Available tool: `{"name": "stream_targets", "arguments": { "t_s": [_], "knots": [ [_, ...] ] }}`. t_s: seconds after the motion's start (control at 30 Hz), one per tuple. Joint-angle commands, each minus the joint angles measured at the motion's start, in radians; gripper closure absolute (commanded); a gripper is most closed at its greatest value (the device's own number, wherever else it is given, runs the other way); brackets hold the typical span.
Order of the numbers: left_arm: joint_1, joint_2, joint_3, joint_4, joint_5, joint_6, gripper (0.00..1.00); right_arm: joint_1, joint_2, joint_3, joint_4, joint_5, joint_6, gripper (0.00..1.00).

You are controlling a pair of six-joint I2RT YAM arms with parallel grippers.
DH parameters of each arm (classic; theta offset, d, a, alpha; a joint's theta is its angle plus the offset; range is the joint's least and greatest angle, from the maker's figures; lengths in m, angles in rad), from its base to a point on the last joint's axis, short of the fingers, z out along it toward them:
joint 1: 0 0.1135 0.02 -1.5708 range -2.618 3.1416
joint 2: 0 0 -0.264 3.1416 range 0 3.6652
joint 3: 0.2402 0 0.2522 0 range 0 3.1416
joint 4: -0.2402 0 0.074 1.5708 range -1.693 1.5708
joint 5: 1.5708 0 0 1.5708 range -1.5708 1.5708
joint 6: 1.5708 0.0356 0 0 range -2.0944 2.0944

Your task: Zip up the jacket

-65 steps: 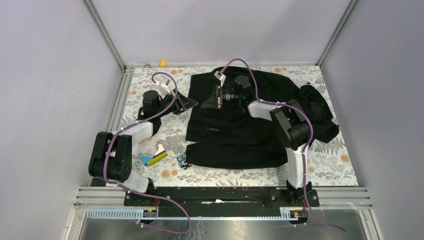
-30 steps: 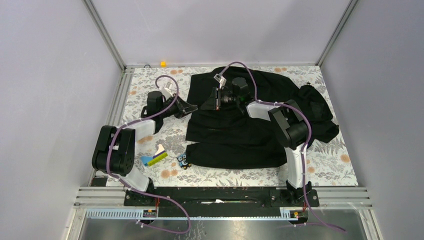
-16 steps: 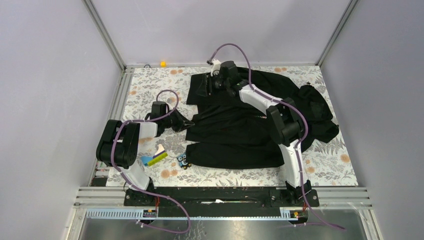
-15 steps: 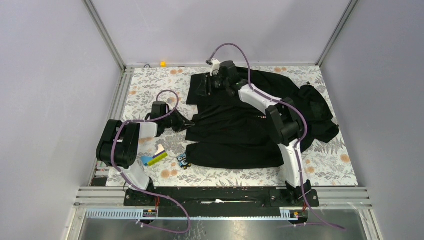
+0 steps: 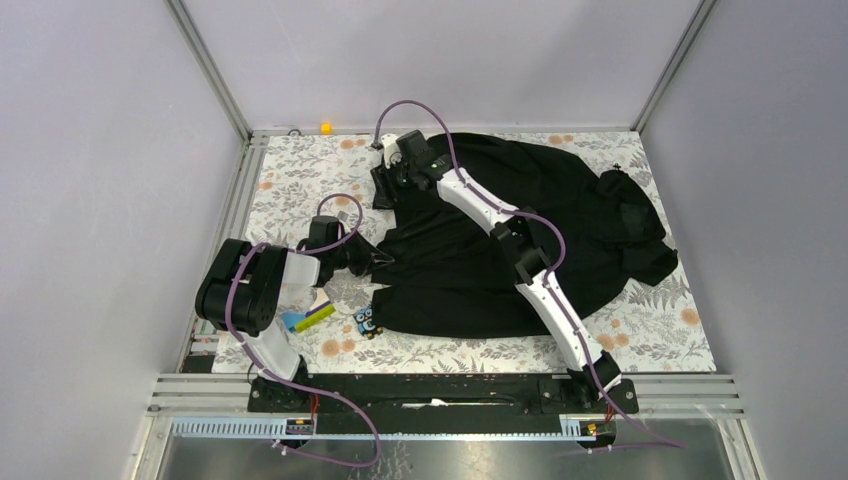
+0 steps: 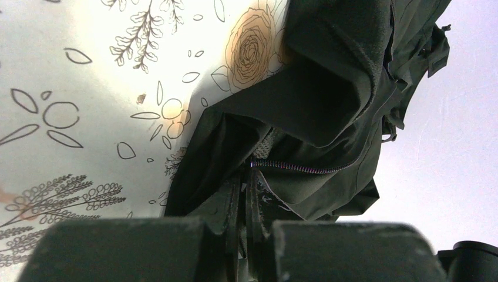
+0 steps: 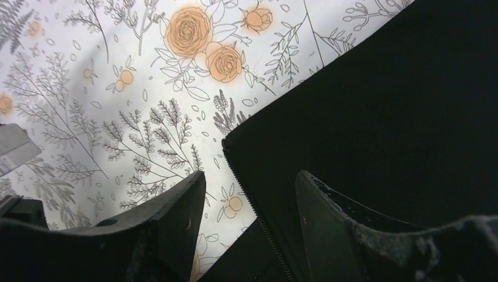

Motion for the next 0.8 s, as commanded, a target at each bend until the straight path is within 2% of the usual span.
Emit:
{"name": "stream_targets", "arguments": {
  "t_s": [0.0,0.17,0.47,0.57,0.77],
  "knots": [
    [-0.007,0.006,-0.011,0.020,-0.010,0.010,1.00,0.025,-0.007,0.006,-0.012,0.110,-0.077,0.33],
    [-0.016,-0.003,-0.015,0.018,-0.007,0.017,1.00,0.041,0.048,0.045,0.000,0.219,-0.074,0.29],
    [-0.018,0.004,-0.008,0.025,-0.002,0.021,1.00,0.082,0.107,0.078,0.033,0.343,-0.100,0.31],
    [-0.017,0.012,-0.006,0.032,0.003,0.015,1.00,0.105,0.105,0.068,0.031,0.365,-0.138,0.36],
    [-0.017,0.005,0.002,0.036,0.004,0.009,1.00,0.154,0.116,0.050,-0.013,0.489,-0.247,0.57]
  ]
}}
